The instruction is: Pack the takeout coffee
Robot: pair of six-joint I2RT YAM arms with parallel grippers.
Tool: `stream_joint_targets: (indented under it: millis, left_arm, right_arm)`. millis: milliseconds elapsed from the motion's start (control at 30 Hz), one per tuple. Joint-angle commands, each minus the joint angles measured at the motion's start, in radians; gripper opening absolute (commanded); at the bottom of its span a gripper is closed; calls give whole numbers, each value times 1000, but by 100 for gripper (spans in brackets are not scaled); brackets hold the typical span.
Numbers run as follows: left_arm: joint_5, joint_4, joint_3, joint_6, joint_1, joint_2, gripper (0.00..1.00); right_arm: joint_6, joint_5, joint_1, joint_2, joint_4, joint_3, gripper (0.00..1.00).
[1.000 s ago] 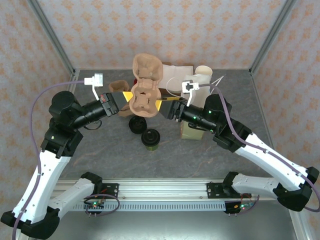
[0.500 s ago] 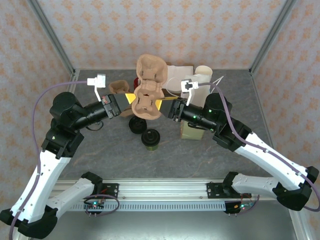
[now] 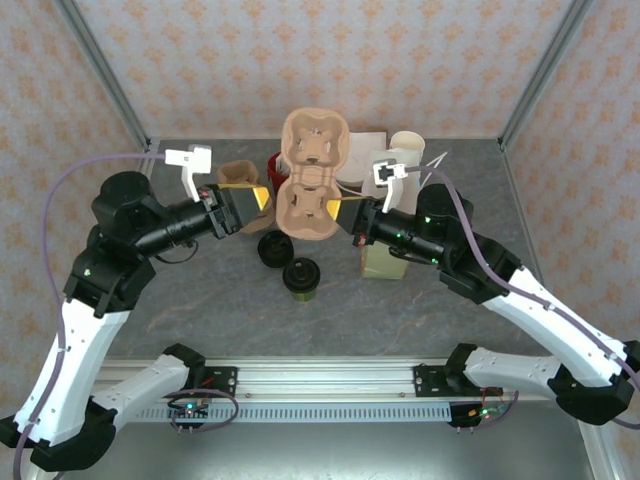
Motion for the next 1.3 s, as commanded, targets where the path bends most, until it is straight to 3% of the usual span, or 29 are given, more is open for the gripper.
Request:
stream_joint_targets:
  millis: [0, 200, 533, 867, 1167, 1267]
  left_arm:
    - [-59, -170, 125, 235, -15, 39, 56]
    - [-95, -397, 398, 467, -112, 209, 66]
    - [-298, -581, 644, 795, -409, 459, 65]
    - [-268, -671, 692, 1007, -465, 599, 66]
    - [-282, -643, 637, 1034, -476, 619, 65]
    - [-274, -640, 637, 1033, -476, 624, 58]
  right_arm:
    - [-39, 80, -1, -18, -213, 95, 0]
    - [-1, 137, -1, 30, -522, 262, 0]
    - [42, -12, -1, 104, -767, 403, 0]
    - [17, -54, -1, 135, -843, 447, 0]
    - [1, -66, -3, 139, -851, 457, 0]
    - [1, -68, -2, 140, -849, 453, 0]
